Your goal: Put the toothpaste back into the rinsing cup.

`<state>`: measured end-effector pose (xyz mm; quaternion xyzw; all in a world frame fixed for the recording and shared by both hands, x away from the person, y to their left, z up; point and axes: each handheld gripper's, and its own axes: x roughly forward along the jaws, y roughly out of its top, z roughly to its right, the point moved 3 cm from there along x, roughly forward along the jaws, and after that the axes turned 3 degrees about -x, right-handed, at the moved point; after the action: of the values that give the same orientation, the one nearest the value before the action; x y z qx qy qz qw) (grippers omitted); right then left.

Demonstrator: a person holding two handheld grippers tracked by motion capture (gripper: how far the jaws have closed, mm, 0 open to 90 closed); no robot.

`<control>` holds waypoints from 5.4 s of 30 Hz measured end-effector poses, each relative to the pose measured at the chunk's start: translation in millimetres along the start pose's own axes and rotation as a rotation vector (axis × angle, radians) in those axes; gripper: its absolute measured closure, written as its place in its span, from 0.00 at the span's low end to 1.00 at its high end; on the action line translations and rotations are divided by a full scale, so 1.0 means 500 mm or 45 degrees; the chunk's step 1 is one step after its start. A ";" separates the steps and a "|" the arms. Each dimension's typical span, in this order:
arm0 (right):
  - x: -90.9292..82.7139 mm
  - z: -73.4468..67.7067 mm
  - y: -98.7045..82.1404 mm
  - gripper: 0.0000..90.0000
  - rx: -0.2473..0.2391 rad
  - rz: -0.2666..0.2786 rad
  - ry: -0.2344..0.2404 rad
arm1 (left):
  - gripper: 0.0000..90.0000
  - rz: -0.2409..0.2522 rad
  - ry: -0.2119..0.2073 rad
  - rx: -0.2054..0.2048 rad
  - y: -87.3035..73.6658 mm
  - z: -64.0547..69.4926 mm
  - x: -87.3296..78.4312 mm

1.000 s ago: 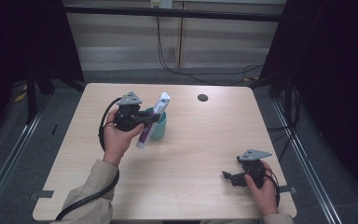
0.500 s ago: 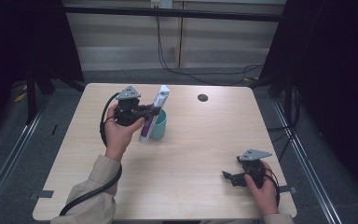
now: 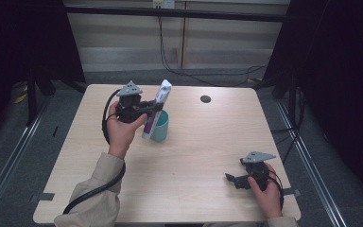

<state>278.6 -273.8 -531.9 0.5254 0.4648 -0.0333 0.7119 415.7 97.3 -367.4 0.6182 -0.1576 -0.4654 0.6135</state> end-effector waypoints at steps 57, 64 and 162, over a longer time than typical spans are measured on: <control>0.000 0.000 0.000 0.12 0.000 0.000 0.000 | 0.86 0.109 0.070 -0.050 0.056 -0.059 0.051; 0.000 0.000 0.000 0.12 0.000 0.000 0.000 | 0.86 0.114 0.066 -0.047 0.053 -0.066 0.060; 0.000 0.000 0.000 0.12 0.000 0.001 0.002 | 0.85 0.026 0.153 -0.059 -0.117 -0.083 0.130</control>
<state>278.6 -273.7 -532.0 0.5255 0.4651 -0.0327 0.7116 459.5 84.5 -452.8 0.6290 -0.1159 -0.4248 0.6407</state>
